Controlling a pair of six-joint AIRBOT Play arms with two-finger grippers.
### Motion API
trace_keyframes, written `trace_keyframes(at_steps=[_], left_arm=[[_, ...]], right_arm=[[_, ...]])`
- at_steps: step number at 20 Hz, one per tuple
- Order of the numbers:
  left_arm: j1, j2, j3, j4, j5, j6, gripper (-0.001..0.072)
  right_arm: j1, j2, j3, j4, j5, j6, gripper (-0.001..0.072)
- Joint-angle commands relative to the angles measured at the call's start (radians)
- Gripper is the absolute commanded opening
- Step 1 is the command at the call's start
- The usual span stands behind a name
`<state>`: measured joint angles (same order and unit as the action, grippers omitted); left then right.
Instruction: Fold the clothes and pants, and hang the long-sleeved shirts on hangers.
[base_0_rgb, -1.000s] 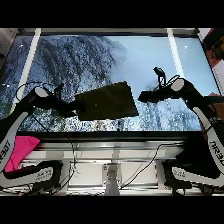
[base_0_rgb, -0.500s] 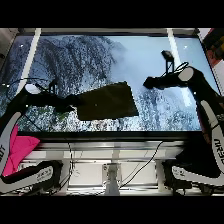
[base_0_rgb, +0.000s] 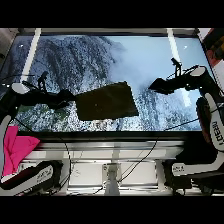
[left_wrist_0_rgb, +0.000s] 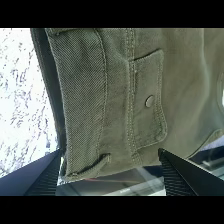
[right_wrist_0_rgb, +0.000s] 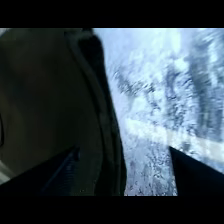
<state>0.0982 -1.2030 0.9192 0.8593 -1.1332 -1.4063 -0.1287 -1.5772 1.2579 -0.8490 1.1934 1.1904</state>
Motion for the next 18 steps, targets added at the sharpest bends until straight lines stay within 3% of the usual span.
trace_keyframes(at_steps=[1,7,12,18], left_arm=[[0.003,0.003,0.001,0.0,-0.017,0.0,0.0691],[0.002,0.003,0.001,-0.001,-0.02,0.0,0.0691],[0.003,0.003,0.001,-0.001,-0.023,0.0,0.0691],[0.002,0.003,0.001,-0.001,-0.031,0.0,0.0691]], right_arm=[[0.07,-0.096,0.003,0.087,0.014,-0.056,0.0692],[0.193,-0.165,0.014,-0.001,-0.101,-0.047,0.069],[0.197,-0.279,0.116,0.002,0.053,-0.027,0.069],[0.253,-0.329,0.147,0.01,0.069,-0.048,0.0689]])
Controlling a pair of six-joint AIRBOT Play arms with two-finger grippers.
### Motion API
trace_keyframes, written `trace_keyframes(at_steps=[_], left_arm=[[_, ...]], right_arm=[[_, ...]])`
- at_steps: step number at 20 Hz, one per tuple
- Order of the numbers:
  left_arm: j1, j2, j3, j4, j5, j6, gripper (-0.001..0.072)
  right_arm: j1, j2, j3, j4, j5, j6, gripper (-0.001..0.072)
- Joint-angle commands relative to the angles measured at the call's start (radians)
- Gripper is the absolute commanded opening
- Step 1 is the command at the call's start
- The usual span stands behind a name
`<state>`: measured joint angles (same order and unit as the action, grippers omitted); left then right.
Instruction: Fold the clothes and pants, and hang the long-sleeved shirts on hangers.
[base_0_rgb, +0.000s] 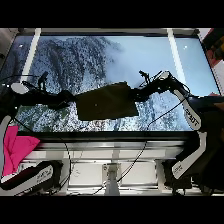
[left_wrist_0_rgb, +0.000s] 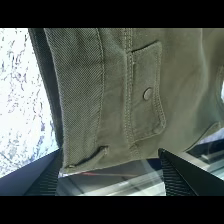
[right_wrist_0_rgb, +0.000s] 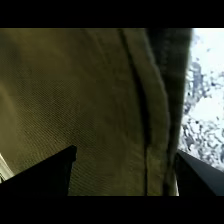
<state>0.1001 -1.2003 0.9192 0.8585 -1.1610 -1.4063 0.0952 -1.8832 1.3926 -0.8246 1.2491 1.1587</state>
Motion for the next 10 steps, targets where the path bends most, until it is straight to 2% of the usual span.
trace_keyframes(at_steps=[1,4,6,7,8,9,10], left_arm=[[0.0,0.001,0.001,0.0,-0.003,0.0,0.0691],[0.0,0.001,0.001,0.0,-0.003,0.0,0.0691],[0.0,0.001,0.001,0.0,-0.004,0.0,0.0691],[0.0,0.001,0.001,0.0,-0.003,0.0,0.0691],[0.0,0.001,0.001,0.0,-0.003,0.0,0.0691],[0.0,0.001,0.001,0.0,-0.003,0.0,0.0691],[0.001,0.001,0.001,-0.008,-0.002,0.002,0.0691]], right_arm=[[0.043,-0.023,0.013,-0.015,0.014,-0.029,0.0688],[0.092,-0.023,0.013,-0.017,-0.032,-0.029,0.0655],[0.12,-0.023,0.013,-0.026,-0.083,-0.029,0.0501],[0.131,-0.023,0.014,-0.026,-0.103,-0.029,0.0398],[0.139,-0.023,0.016,-0.026,-0.12,-0.029,0.0212],[0.145,-0.023,0.021,-0.025,-0.125,-0.029,0.0056],[0.144,-0.022,0.034,-0.026,-0.12,-0.029,0.0019]])
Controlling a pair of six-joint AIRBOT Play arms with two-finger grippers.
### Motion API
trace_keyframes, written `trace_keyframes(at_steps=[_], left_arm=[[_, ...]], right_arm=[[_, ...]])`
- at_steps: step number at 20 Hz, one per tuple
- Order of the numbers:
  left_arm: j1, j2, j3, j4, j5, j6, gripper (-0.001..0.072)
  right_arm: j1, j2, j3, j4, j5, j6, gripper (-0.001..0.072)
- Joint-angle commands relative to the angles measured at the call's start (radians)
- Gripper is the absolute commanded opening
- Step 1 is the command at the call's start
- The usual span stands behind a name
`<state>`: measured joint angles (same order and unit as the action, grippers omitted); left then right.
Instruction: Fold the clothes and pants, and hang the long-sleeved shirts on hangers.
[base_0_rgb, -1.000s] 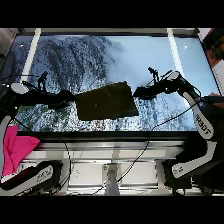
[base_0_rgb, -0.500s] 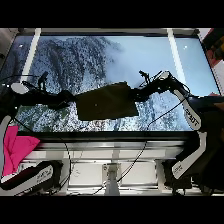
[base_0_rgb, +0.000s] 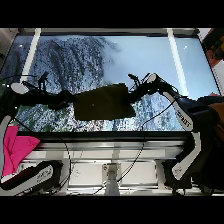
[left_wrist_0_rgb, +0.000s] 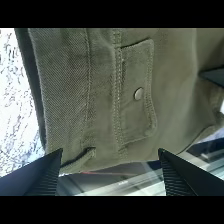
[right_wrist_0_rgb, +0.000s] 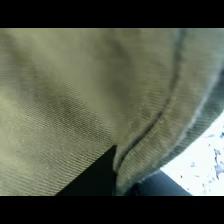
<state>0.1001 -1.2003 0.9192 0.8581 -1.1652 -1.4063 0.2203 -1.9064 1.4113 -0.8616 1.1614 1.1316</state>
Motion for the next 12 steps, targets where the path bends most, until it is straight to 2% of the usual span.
trace_keyframes(at_steps=[1,2,4,6,7,10,12], left_arm=[[0.002,0.001,0.002,-0.023,0.002,0.024,0.069],[0.008,0.001,0.002,-0.057,0.003,0.086,0.0641],[0.016,0.002,0.01,-0.144,0.002,0.188,0.03],[0.02,0.002,0.047,-0.174,0.005,0.219,0.0059],[0.02,0.002,0.073,-0.177,0.011,0.218,0.0039],[0.02,0.002,0.14,-0.182,0.028,0.218,0.0039],[0.02,0.002,0.168,-0.182,0.028,0.218,0.0039]], right_arm=[[0.016,0.005,0.037,-0.002,-0.024,-0.001,0.0018],[0.014,0.015,0.061,-0.035,-0.029,0.0,0.0018],[0.002,0.055,0.117,-0.116,-0.048,0.015,0.0018],[-0.021,0.116,0.164,-0.197,-0.094,0.068,0.0018],[-0.043,0.15,0.189,-0.238,-0.119,0.11,0.0018],[-0.145,0.231,0.266,-0.344,-0.131,0.284,0.0018],[-0.235,0.28,0.311,-0.39,-0.104,0.35,0.0017]])
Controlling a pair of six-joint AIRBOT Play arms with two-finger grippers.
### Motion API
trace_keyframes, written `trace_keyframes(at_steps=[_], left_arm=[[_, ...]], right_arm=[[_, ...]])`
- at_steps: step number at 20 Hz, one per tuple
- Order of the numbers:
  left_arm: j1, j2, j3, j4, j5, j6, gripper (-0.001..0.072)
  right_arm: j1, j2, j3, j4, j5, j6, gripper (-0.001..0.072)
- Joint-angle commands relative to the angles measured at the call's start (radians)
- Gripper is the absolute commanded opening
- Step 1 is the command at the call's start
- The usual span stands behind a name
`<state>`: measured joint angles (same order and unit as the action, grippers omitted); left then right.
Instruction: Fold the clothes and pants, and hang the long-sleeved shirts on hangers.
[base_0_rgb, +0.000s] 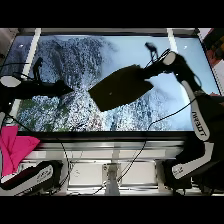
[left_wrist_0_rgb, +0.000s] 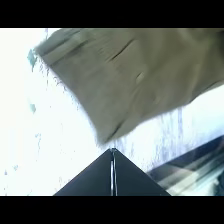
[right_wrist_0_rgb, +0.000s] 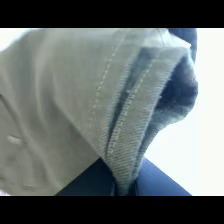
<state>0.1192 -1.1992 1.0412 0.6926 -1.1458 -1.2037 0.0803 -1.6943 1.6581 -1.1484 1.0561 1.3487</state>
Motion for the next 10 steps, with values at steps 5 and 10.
trace_keyframes(at_steps=[5,10], left_arm=[[0.001,0.02,0.053,-0.013,0.008,0.016,0.0039],[0.001,0.057,0.054,0.111,0.008,0.016,0.0039]], right_arm=[[-0.35,0.163,0.129,-0.238,0.149,0.241,0.0018],[-0.615,0.227,0.178,-0.467,0.307,0.315,0.0017]])
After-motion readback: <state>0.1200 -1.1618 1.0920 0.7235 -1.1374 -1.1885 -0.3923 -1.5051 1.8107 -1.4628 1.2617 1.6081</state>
